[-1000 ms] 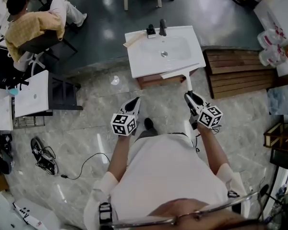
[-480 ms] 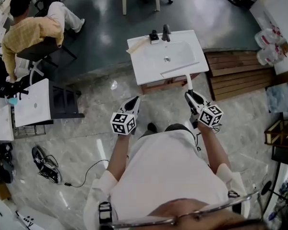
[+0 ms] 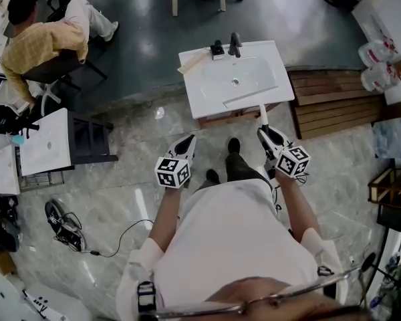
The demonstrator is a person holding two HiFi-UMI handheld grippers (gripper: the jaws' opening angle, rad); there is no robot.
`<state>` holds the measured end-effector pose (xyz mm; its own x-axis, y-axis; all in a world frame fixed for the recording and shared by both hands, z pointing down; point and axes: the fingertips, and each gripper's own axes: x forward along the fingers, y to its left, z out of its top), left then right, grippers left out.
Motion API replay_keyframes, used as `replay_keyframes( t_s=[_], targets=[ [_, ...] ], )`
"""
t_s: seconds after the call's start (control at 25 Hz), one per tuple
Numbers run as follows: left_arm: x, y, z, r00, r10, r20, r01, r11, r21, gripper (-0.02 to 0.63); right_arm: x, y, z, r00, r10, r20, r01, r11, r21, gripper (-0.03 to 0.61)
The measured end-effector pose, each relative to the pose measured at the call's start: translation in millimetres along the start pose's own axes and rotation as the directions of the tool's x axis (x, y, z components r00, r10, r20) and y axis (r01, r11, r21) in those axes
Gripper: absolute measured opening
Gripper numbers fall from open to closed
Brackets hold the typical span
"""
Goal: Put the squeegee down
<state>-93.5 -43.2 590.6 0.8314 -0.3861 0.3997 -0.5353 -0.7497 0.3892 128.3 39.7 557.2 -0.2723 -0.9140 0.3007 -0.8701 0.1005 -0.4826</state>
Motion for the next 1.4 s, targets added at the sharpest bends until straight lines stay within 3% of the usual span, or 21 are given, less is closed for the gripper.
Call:
replay_keyframes(
  t_s=[0.68, 1.04, 1.4],
  targets=[
    [66, 31, 44, 0.988, 0.153, 0.014, -0.152, 0.986, -0.066, 0.005, 100, -60, 54, 0.976, 0.158, -0.151, -0.172, 0.981, -0.085, 0.1],
    [92, 39, 51, 0.962, 0.272, 0.003, -0.27, 0.954, -0.129, 0.005, 166, -92, 57, 0.921, 0.257, -0.293, -0.305, 0.943, -0.133, 0.1],
    [106, 47, 53, 0.928, 0.373, -0.005, -0.367, 0.911, -0.189, 0.005, 222, -103, 23, 0.845, 0.318, -0.43, -0.408, 0.903, -0.136, 0.1]
  ],
)
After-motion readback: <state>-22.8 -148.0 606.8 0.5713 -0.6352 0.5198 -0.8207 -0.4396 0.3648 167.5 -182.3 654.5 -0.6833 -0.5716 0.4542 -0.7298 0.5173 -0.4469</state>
